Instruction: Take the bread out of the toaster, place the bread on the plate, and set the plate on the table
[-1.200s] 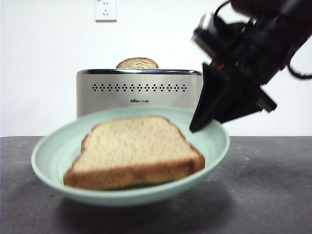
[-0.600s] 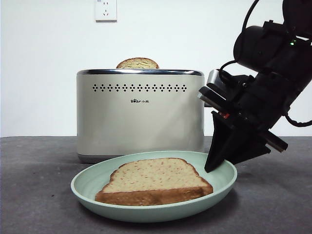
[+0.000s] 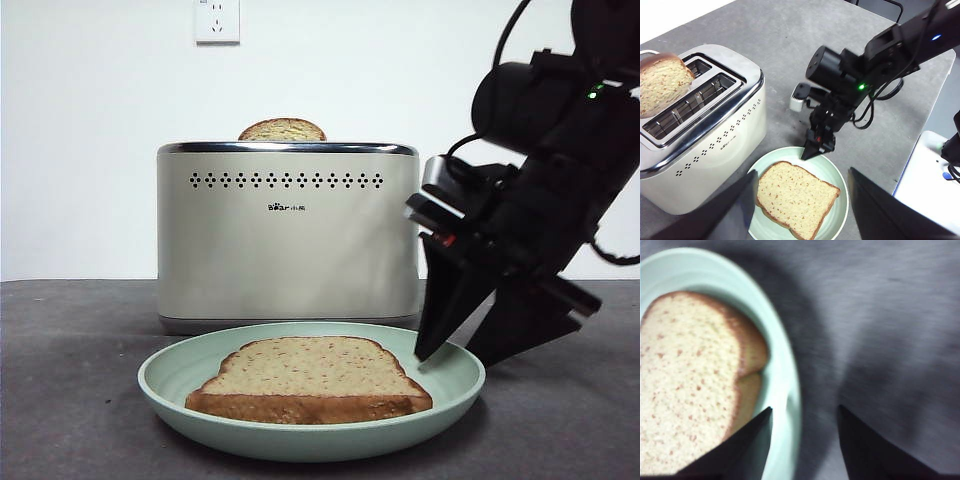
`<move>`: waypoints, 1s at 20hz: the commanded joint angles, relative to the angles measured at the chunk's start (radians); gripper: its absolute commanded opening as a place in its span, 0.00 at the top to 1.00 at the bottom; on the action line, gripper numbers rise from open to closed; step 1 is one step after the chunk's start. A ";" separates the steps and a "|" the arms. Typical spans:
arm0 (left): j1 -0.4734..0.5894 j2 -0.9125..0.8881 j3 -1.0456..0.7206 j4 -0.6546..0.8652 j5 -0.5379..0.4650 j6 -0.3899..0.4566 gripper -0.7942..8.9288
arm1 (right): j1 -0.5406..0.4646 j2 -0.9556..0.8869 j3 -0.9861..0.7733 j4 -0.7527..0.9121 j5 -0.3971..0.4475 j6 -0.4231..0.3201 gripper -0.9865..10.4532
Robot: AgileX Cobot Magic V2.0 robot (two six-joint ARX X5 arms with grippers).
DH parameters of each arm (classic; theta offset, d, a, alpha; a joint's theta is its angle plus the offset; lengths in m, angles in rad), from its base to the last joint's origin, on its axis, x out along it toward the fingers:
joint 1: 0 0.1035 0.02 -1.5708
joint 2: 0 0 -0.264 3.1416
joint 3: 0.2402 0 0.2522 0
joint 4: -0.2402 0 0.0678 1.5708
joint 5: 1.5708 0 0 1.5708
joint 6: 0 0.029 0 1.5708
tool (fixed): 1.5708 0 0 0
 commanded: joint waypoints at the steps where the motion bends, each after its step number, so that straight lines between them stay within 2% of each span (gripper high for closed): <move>1: -0.007 0.007 0.021 0.004 -0.005 -0.002 0.61 | 0.002 -0.081 0.010 -0.022 0.039 -0.013 0.73; 6: -0.007 0.008 0.021 0.002 -0.005 -0.002 0.61 | 0.021 -0.395 0.011 -0.138 0.067 -0.035 0.73; 10: -0.007 0.011 0.021 -0.021 -0.006 -0.002 0.61 | 0.119 -0.660 0.011 -0.209 0.067 -0.034 0.74; 13: -0.007 0.019 0.021 -0.048 -0.046 -0.002 0.63 | 0.205 -0.789 0.011 -0.258 0.076 -0.030 0.81; 15: -0.007 0.026 0.021 -0.072 -0.056 -0.002 0.75 | 0.253 -0.838 0.011 -0.280 0.087 -0.031 0.90; 18: -0.007 0.032 0.021 -0.079 -0.056 -0.003 0.92 | 0.277 -0.861 0.011 -0.278 0.092 -0.031 0.91; 20: -0.007 0.032 0.021 -0.075 -0.056 -0.005 0.91 | 0.277 -0.861 0.011 -0.279 0.116 -0.031 0.91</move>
